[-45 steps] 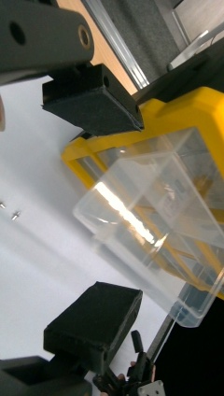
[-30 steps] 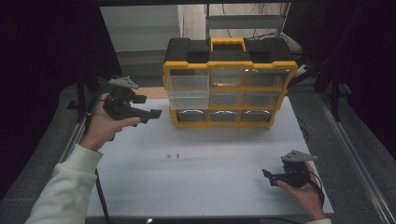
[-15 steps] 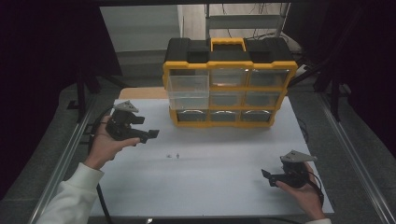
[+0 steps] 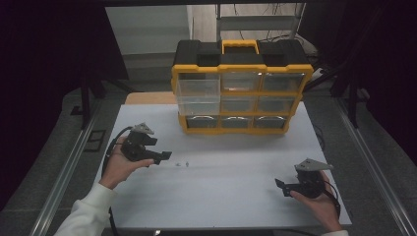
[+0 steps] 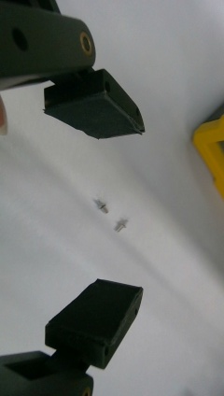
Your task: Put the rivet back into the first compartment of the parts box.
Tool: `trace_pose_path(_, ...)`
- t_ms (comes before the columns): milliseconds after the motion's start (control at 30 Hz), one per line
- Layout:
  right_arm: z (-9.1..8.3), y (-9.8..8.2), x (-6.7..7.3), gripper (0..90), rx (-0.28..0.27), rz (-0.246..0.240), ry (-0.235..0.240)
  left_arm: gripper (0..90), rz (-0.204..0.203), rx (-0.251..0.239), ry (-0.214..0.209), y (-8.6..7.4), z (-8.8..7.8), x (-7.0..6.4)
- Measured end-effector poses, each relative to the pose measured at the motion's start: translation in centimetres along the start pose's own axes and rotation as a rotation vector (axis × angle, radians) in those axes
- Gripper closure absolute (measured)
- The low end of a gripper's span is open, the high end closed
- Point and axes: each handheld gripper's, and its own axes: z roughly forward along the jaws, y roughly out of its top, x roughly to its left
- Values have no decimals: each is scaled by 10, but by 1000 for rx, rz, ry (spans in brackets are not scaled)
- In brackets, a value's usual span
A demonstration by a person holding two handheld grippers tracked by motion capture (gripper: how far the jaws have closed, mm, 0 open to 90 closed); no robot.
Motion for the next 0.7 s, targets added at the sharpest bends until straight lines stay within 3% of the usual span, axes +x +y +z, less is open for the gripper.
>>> trace_pose_path(700, 1, 0, 1, 91, 8, -6, 0, 217, 0, 121, -34, -14, 58, 2)
